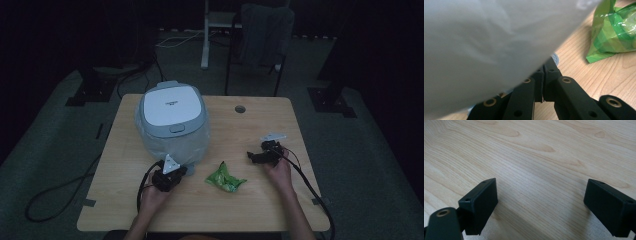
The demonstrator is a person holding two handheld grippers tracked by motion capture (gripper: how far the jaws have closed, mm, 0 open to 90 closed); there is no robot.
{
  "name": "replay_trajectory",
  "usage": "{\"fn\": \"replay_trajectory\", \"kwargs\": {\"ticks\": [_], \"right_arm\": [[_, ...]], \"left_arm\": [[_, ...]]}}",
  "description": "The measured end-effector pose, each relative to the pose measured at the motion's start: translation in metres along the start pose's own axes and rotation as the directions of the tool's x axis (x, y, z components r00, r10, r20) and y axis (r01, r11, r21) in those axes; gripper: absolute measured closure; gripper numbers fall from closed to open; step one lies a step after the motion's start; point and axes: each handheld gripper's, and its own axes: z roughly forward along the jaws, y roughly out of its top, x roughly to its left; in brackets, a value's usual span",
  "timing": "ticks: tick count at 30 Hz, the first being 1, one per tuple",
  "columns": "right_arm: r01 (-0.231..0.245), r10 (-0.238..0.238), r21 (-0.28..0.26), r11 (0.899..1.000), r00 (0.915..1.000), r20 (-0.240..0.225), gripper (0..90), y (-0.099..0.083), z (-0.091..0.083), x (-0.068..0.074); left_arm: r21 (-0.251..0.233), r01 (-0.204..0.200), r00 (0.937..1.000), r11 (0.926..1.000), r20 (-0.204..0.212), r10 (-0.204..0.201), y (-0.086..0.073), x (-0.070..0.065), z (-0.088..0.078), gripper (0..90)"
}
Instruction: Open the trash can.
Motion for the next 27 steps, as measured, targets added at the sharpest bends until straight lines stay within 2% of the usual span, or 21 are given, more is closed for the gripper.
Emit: {"fn": "replay_trajectory", "kwargs": {"ticks": [4,9,15,20,27], "right_arm": [[0.000,0.000,0.000,1.000,1.0000,0.001,10.8,0.000,0.000,0.000],[-0.001,0.001,0.000,1.000,1.0000,0.002,10.9,0.000,0.000,0.000],[-0.001,0.001,0.001,1.000,1.0000,0.002,10.9,0.000,0.000,0.000],[-0.001,0.001,0.001,1.000,1.0000,0.002,10.8,0.000,0.000,0.000],[-0.001,0.001,0.000,1.000,1.0000,0.000,10.9,-0.001,-0.001,0.001]], "left_arm": [[-0.003,-0.021,0.9997,0.9998,-0.014,0.021,-0.002,-0.003,0.001,90.0],[-0.007,-0.010,1.0000,0.9999,-0.001,0.010,-0.003,-0.001,0.002,90.0],[-0.008,-0.021,0.9996,0.9997,-0.021,0.021,-0.003,-0.004,0.005,90.0],[-0.021,-0.016,0.9997,0.9996,-0.018,0.016,-0.006,-0.003,0.006,90.0],[-0.006,-0.015,0.9995,0.9999,-0.028,0.015,-0.008,-0.003,0.010,90.0]]}}
